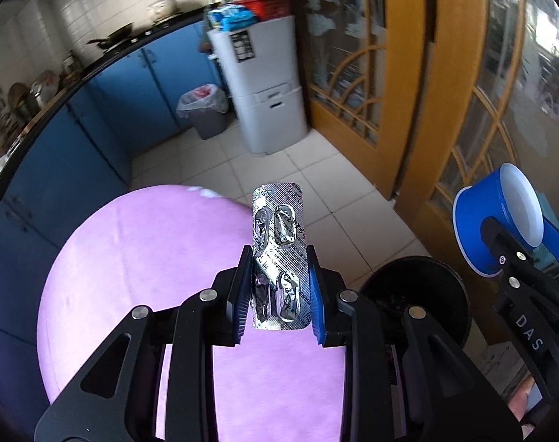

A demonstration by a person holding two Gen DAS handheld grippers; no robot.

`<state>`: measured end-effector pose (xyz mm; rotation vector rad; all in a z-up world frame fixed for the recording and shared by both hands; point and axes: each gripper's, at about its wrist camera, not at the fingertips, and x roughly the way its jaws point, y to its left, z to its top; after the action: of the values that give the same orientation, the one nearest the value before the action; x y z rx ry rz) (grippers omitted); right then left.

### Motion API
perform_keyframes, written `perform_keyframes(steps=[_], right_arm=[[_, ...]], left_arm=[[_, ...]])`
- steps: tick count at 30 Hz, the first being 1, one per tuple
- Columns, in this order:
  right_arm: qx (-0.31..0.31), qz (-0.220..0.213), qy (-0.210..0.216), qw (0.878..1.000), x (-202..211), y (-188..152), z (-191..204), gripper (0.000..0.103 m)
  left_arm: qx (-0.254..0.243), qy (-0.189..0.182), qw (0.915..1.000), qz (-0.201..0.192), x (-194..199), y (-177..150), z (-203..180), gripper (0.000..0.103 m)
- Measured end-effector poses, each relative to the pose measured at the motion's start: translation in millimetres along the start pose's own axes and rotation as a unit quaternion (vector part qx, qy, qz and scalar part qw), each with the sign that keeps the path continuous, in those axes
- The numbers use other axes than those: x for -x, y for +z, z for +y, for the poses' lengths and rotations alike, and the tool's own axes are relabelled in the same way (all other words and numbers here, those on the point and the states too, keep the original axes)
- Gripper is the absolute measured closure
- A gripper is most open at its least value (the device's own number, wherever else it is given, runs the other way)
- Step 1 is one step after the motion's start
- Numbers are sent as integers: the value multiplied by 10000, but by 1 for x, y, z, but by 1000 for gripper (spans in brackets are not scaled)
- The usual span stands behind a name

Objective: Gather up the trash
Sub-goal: 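Carry the foil pack and blue tin toward the black bin with both tools, then open both tools over the bin to drop the foil pack and tin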

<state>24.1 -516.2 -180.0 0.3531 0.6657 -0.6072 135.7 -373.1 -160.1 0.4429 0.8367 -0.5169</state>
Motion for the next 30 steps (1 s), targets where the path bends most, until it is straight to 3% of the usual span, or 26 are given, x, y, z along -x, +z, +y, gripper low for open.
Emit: perform_keyframes(steps=[8, 13, 15, 16, 18, 21, 30], right_arm=[[-298, 266, -178, 9990, -20, -11, -45, 32], [-470, 577, -39, 9972, -38, -20, -62, 31], [-513, 800, 66, 9955, -48, -24, -68, 19], [-533, 842, 125, 9949, -51, -26, -70, 14], [-550, 867, 48, 9947, -54, -29, -74, 12], [-629, 915, -85, 9938, -58, -32, -81, 12], [-793, 860, -383, 9924, -55, -32, -96, 12]], left_arm=[[-479, -217, 9985, 134, -19, 9, -61, 75], [-630, -251, 9972, 302, -34, 10, -86, 71], [-645, -276, 9966, 429, -42, 10, -92, 70], [-642, -288, 9964, 479, -45, 10, -94, 62], [-618, -168, 9967, 492, -48, 9, -95, 38], [-540, -201, 9977, 345, -46, 11, -92, 16], [-669, -361, 9968, 228, -37, 8, -103, 5]])
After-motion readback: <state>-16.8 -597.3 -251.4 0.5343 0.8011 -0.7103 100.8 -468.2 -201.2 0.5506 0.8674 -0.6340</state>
